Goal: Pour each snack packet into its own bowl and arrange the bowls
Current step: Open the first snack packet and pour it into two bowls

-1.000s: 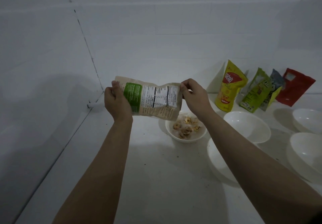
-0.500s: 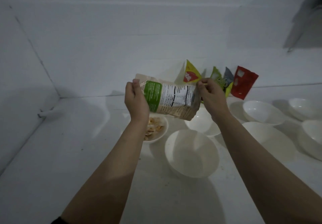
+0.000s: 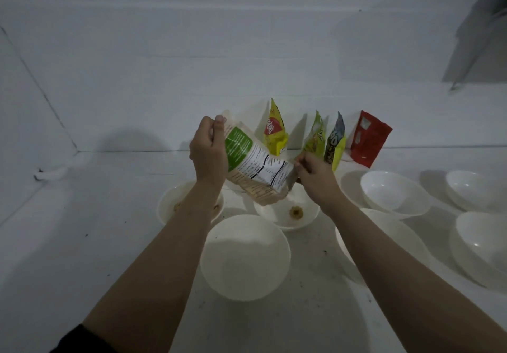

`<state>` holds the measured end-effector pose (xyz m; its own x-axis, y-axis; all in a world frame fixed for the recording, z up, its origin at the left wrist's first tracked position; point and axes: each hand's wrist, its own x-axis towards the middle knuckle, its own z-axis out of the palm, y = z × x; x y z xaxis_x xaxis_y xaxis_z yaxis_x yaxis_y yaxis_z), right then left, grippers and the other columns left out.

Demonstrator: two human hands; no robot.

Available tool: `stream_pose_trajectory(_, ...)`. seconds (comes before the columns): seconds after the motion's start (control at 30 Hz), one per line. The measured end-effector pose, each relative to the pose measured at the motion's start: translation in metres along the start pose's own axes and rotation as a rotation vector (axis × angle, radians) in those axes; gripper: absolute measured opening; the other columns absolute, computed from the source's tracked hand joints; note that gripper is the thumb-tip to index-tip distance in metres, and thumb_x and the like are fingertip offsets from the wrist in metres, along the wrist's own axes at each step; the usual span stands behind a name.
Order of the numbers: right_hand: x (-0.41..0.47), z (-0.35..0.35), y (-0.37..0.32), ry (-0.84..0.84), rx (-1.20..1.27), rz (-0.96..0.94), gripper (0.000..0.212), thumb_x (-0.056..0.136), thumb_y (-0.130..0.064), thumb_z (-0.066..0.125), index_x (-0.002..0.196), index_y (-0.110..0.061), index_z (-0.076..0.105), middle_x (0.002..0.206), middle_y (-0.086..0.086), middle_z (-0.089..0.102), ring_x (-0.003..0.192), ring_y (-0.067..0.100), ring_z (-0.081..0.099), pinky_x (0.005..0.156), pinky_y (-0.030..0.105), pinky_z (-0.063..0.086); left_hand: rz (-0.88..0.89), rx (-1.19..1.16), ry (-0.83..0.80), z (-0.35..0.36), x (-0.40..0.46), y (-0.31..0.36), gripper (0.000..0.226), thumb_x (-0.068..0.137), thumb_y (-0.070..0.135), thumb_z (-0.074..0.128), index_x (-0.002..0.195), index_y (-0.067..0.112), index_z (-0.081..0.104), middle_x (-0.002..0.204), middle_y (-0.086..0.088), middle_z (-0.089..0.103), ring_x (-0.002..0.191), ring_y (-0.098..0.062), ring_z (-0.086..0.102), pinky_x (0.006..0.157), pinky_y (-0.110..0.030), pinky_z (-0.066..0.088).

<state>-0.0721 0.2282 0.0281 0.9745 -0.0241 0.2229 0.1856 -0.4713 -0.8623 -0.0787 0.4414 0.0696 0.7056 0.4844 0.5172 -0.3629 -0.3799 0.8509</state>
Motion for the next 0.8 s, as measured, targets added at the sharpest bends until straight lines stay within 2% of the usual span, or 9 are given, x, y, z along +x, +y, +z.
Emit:
stream_pose_trajectory(0.2, 0.005, 0.001, 0.002, -0.077, 0.059, 0.001, 0.022, 0.099, -0.013, 0.047, 0.082, -0.023, 0.054, 0.081, -0.004, 0.065, 0.091, 0.026, 0.063, 0.09, 0.054, 0.052, 0.015, 0.099, 0.055, 0.001, -0.003, 0.005, 0.041, 0.101, 0.039, 0.043, 0.065, 0.026, 0.026, 0.059, 0.006, 0.032, 0.055, -0.005, 0.033, 0.058, -0.03, 0.031)
stream_pose_trajectory(0.43, 0.01, 0.003, -0.002, -0.089, 0.054, -0.062, 0.024, 0.099, -0.014, 0.048, 0.08, -0.028, 0.054, 0.082, 0.001, 0.066, 0.086, 0.027, 0.062, 0.084, 0.051, 0.052, 0.044, 0.075, 0.073, -0.008, -0.006, 0.005, 0.041, 0.102, 0.041, 0.043, 0.069, 0.018, 0.032, 0.062, 0.006, 0.032, 0.058, -0.008, 0.031, 0.056, -0.028, 0.029)
stream_pose_trajectory(0.6, 0.012, -0.001, -0.001, -0.032, 0.068, -0.104, 0.012, 0.1, -0.015, 0.05, 0.095, -0.015, 0.061, 0.091, 0.003, 0.068, 0.088, 0.022, 0.062, 0.077, 0.038, 0.049, 0.044, 0.073, 0.073, -0.008, -0.01, 0.009, 0.041, 0.102, 0.038, 0.043, 0.066, 0.025, 0.029, 0.059, 0.007, 0.033, 0.053, -0.003, 0.033, 0.052, -0.018, 0.028)
stream_pose_trajectory(0.7, 0.01, 0.002, 0.006, -0.021, 0.111, -0.085, 0.013, 0.1, -0.018, 0.05, 0.098, -0.016, 0.062, 0.094, 0.003, 0.07, 0.091, 0.023, 0.064, 0.084, 0.046, 0.053, 0.053, 0.08, 0.061, -0.008, -0.011, 0.007, 0.041, 0.102, 0.04, 0.042, 0.067, 0.026, 0.029, 0.059, 0.007, 0.033, 0.054, -0.004, 0.033, 0.052, -0.02, 0.029)
stream_pose_trajectory(0.8, 0.006, 0.006, 0.008, -0.031, 0.149, -0.07, 0.017, 0.099, -0.019, 0.05, 0.096, -0.026, 0.065, 0.094, -0.001, 0.07, 0.092, 0.022, 0.065, 0.087, 0.05, 0.054, 0.057, 0.111, 0.067, -0.01, -0.014, 0.006, 0.041, 0.102, 0.042, 0.042, 0.067, 0.026, 0.029, 0.059, 0.007, 0.033, 0.054, -0.004, 0.034, 0.052, -0.019, 0.029)
